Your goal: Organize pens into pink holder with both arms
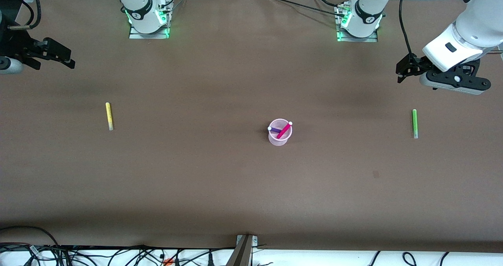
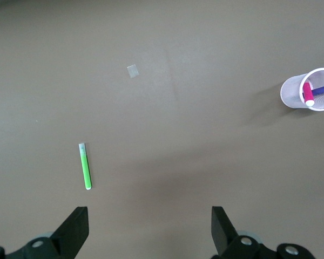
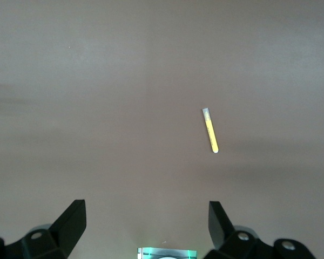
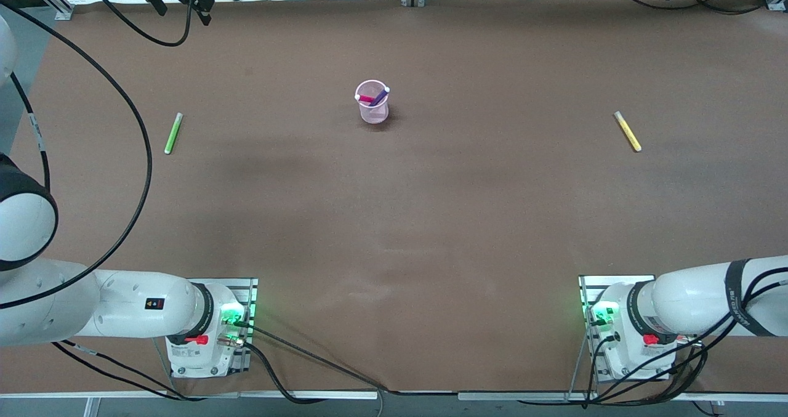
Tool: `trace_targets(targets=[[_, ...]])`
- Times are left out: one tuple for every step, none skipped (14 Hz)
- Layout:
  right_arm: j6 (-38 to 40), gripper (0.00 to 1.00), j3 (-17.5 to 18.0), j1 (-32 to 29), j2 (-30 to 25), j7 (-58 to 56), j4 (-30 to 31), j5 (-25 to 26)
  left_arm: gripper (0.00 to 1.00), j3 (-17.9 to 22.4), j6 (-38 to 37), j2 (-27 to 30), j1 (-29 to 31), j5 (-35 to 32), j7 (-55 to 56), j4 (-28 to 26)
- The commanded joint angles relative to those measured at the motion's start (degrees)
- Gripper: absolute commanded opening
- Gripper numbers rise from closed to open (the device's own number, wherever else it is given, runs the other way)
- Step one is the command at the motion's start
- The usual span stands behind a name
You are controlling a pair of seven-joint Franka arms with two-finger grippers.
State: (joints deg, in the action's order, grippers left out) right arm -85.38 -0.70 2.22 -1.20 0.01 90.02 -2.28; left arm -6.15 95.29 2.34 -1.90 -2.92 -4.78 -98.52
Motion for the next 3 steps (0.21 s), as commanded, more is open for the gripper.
trace_targets(targets=[[-0.7, 1.00, 1.5, -0.6, 0.1, 0.2, 0.3, 0.3, 1.00, -0.1, 0.4, -0.1, -0.3, 0.2, 0.1, 0.3], [-0.7, 1.00, 1.6, -0.4, 0.4, 0.2, -0.2, 0.3, 1.00, 0.0, 0.2, -0.1, -0.3, 0.2, -0.1, 0.3], [-0.6, 1.00, 1.6, -0.3, 0.9, 0.1, -0.8, 0.3, 1.00, 0.0, 0.2, -0.1, -0.3, 0.2, -0.1, 0.3]])
